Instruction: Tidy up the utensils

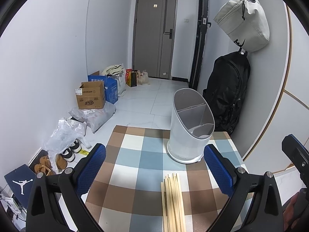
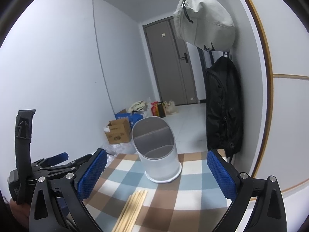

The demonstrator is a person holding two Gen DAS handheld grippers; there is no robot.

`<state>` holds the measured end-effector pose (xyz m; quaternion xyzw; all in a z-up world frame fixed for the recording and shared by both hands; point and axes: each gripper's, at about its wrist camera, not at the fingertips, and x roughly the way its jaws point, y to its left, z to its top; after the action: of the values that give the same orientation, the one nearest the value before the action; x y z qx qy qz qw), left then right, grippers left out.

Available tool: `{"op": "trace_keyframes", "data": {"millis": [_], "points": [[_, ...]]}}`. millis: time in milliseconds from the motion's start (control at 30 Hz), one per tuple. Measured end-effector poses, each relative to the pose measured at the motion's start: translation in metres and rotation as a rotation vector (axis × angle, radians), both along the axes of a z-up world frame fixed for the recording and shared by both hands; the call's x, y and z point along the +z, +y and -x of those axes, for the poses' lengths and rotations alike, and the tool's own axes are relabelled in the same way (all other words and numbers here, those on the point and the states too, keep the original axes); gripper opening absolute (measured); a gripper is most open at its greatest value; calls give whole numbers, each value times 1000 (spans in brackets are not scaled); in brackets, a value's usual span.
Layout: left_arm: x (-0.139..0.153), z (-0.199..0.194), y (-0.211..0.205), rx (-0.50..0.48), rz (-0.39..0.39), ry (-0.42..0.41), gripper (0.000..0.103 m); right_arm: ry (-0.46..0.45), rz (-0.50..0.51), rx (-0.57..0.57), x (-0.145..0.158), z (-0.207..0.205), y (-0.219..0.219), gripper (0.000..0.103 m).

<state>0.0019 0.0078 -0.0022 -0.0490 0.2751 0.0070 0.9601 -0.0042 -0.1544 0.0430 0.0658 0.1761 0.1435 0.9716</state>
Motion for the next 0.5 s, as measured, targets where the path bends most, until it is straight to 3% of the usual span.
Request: {"op": "trace_keyframes", "data": {"millis": [500], "points": [[-3,-5,-2,-18,-3,41,99,63,9,-15,-6,-12,4,103]]}}
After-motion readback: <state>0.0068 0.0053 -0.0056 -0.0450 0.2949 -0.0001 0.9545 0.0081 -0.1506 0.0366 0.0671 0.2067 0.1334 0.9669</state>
